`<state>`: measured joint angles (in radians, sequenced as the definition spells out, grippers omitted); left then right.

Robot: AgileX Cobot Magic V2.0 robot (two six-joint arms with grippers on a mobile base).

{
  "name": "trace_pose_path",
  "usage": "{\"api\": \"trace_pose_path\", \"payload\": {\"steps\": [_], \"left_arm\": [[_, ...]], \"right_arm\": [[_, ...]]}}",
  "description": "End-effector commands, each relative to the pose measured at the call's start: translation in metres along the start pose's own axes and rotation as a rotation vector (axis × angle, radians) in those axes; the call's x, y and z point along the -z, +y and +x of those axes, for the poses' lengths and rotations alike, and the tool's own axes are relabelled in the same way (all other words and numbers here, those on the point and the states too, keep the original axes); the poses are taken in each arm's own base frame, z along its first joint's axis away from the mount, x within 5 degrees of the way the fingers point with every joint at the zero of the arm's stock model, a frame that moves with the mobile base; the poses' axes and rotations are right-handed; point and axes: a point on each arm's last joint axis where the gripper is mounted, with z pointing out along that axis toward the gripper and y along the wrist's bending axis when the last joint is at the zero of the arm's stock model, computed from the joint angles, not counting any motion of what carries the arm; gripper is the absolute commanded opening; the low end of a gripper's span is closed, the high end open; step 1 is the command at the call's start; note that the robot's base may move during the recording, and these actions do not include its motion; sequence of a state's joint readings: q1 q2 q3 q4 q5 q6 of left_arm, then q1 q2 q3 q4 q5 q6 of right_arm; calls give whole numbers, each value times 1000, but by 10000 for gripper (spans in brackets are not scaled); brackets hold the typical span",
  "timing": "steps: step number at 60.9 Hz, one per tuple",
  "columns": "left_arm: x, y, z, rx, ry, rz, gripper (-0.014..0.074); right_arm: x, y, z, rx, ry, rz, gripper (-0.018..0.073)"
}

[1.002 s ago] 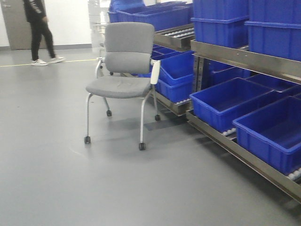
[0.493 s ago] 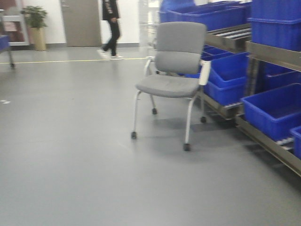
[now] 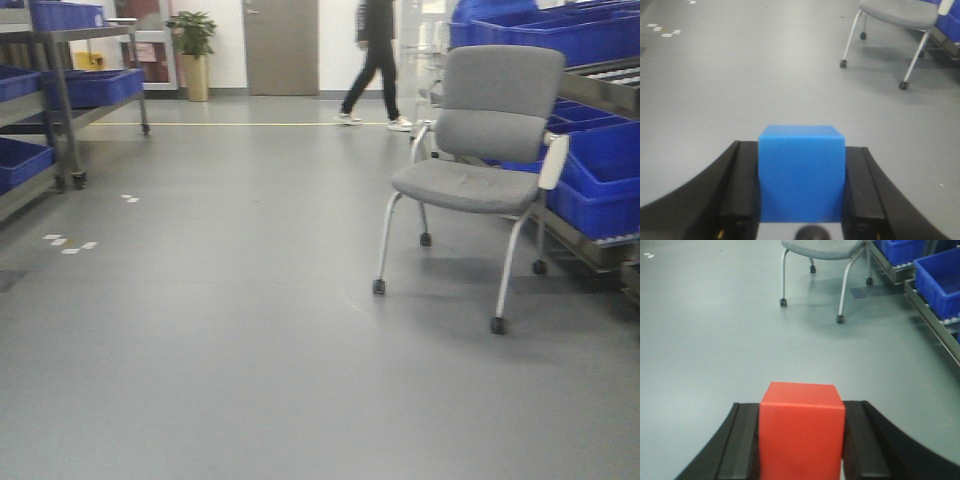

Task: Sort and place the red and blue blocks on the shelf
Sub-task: 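Drive the base away from the table carrying both cubes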

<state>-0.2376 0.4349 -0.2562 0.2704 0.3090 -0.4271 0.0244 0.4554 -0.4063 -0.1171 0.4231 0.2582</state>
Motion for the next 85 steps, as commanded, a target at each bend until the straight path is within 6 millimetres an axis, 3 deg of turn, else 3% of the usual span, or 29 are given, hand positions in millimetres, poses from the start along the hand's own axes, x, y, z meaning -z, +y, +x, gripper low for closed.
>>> {"api": "trace_pose_path", "payload": {"steps": [1,85], "left_arm": [[3,-5,-17,3,-104,39,126],[3,-5,-17,3,-104,39,126]], "right_arm": [[3,2,-16,3,-103,-15,49],[3,2,-16,3,-102,-15,49]]}}
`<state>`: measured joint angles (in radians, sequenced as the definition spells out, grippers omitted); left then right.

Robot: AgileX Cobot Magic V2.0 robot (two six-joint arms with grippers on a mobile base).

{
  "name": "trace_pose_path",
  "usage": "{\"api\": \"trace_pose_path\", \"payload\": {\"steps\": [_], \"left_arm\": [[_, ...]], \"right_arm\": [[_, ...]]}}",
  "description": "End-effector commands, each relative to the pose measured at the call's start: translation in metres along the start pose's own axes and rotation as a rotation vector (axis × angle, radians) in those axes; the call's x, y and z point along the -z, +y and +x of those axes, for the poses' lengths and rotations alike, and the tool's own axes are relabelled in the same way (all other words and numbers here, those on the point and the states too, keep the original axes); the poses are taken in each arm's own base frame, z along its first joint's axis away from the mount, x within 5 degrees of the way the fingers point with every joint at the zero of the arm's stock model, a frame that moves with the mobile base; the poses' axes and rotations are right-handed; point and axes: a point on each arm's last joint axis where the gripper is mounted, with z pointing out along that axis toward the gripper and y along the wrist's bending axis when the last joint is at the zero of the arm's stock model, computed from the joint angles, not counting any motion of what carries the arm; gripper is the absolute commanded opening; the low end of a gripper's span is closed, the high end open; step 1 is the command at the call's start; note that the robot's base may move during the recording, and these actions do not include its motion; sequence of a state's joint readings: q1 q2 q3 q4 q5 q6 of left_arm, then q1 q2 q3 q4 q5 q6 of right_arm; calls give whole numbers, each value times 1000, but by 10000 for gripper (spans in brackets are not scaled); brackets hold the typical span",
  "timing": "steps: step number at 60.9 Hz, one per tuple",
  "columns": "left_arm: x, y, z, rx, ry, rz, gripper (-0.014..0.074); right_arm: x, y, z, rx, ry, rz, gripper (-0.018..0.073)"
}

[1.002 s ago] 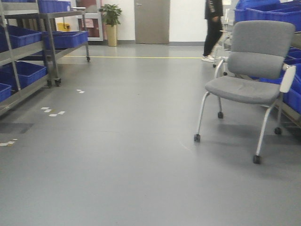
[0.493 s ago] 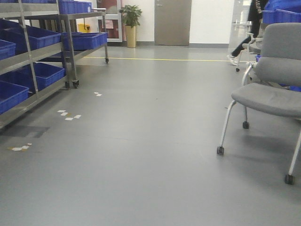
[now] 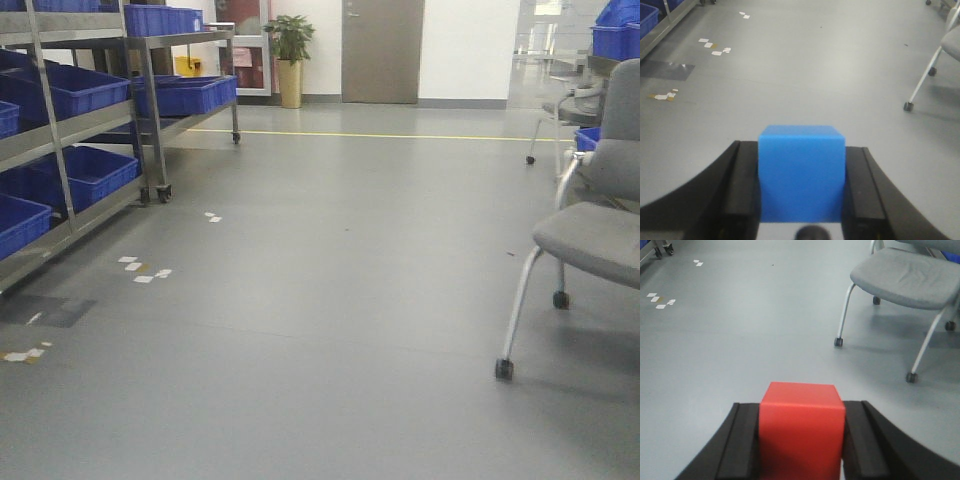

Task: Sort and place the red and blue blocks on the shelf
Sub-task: 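Drive the base away from the table carrying both cubes, then drive the base up to the metal shelf of blue bins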

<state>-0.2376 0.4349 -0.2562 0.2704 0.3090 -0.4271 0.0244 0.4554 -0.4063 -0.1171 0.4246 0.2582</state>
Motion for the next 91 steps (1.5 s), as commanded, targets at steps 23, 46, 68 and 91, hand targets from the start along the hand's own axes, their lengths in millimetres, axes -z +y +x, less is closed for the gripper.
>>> {"api": "trace_pose_path", "payload": {"steps": [23,46,68,91], "left_arm": [[3,-5,-17,3,-104,39,126],[3,-5,-17,3,-104,39,126],[3,-5,-17,3,-104,39,126],[3,-5,-17,3,-104,39,126]], "right_arm": [[3,2,-16,3,-104,-15,49],[3,2,-16,3,-104,-15,49],[3,2,-16,3,-104,-15,49],[3,2,-16,3,-104,-15,49]]}}
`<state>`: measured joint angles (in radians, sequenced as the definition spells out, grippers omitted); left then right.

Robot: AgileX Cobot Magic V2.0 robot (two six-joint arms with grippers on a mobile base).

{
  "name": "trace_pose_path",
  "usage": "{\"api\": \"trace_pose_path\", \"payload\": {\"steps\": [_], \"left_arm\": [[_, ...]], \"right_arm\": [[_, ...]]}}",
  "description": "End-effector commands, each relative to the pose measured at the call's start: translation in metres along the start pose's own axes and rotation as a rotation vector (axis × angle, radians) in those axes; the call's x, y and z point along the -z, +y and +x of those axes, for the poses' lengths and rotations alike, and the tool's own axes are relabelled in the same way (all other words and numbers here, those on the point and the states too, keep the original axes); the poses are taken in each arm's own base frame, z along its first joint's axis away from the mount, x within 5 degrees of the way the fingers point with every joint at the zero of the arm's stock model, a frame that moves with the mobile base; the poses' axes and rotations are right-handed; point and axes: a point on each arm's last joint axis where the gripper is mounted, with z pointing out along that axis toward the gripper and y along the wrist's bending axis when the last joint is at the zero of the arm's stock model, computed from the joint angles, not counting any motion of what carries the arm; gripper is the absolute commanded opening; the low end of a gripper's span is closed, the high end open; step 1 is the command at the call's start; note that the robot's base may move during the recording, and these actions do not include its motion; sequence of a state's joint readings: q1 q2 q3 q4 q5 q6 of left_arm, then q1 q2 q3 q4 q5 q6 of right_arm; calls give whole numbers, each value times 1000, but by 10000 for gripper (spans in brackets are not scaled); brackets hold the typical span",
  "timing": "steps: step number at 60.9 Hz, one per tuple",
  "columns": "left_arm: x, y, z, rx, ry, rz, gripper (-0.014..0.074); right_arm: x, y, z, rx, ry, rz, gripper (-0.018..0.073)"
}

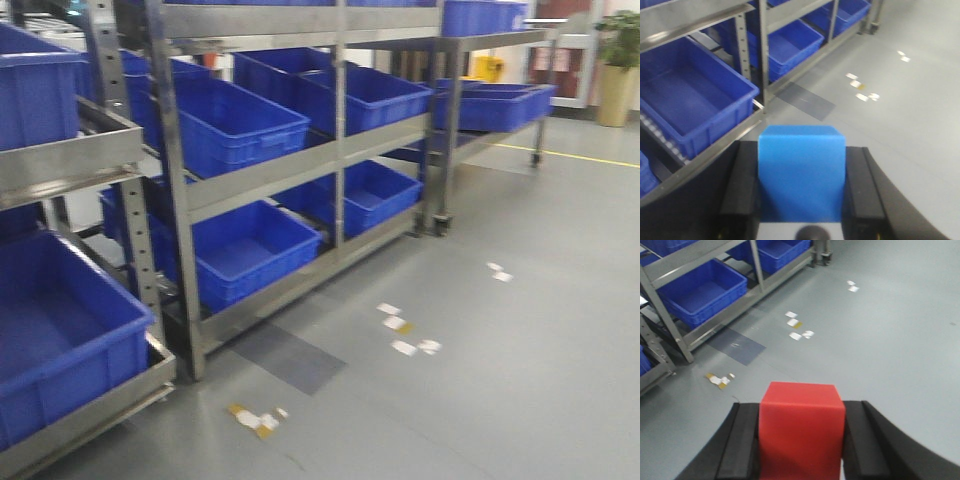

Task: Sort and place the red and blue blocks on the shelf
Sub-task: 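Drive the base up to the metal shelf of blue bins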

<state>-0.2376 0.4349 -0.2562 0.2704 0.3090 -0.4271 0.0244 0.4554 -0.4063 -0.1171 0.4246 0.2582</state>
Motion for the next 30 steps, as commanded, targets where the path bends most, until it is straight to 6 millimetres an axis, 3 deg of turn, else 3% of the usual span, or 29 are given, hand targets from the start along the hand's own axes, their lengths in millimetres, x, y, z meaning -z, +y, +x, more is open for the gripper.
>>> {"api": "trace_pose_path", "payload": {"steps": [1,30], "left_arm": [[3,-5,-17,3,-104,39,126],[3,-5,-17,3,-104,39,126]], "right_arm": [[3,2,-16,3,-104,-15,49],[3,2,-16,3,-104,-15,49]]}}
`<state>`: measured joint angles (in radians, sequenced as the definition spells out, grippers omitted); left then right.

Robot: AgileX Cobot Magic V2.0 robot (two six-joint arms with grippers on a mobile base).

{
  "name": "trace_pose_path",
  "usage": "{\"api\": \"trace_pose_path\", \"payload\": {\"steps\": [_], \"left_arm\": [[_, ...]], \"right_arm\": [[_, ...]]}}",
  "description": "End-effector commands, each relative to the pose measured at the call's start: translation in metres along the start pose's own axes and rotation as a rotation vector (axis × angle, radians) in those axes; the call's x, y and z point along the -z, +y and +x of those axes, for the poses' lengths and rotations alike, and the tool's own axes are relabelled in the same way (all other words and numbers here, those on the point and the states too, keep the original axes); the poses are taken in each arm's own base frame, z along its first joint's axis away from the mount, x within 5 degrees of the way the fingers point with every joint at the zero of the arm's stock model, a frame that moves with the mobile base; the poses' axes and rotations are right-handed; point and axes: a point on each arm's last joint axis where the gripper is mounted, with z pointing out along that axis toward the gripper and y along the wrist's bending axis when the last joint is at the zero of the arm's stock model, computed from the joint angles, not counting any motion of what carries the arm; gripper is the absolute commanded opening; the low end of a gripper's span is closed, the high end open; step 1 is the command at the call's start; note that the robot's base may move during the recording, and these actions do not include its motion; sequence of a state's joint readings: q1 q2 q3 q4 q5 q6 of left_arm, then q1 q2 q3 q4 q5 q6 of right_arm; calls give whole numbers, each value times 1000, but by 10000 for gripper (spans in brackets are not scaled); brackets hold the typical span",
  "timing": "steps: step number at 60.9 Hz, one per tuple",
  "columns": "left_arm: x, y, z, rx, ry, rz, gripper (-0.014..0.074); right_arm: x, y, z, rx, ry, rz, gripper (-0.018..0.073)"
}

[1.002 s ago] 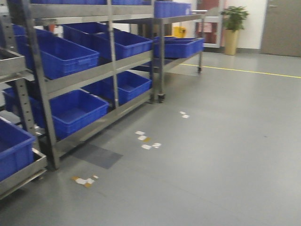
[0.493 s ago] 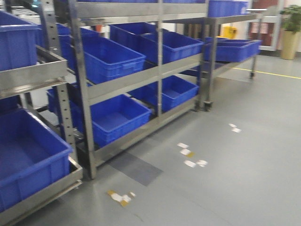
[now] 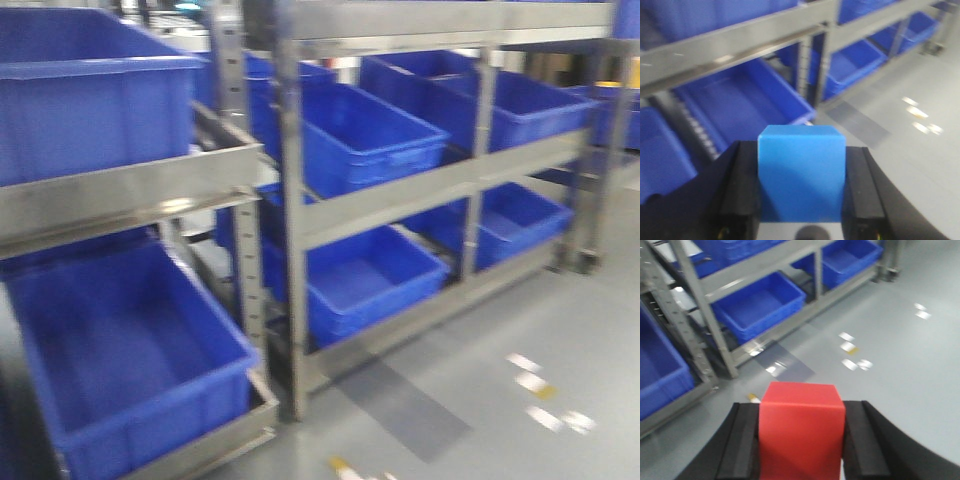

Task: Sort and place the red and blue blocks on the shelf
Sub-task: 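Drive the base up to the metal shelf of blue bins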

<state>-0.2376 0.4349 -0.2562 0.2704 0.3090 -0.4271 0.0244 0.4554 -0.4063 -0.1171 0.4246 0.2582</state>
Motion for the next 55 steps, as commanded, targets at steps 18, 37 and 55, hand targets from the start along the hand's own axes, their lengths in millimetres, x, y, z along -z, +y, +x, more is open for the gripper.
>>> {"api": "trace_pose_path", "payload": {"steps": [18,37,55], "left_arm": [[3,-5,-17,3,-104,39,126],[3,-5,-17,3,-104,39,126],[3,-5,-17,3,-104,39,126]], "right_arm": [[3,2,-16,3,-104,-15,49],[3,2,-16,3,-104,-15,49],[3,2,-16,3,-104,-15,49]]}}
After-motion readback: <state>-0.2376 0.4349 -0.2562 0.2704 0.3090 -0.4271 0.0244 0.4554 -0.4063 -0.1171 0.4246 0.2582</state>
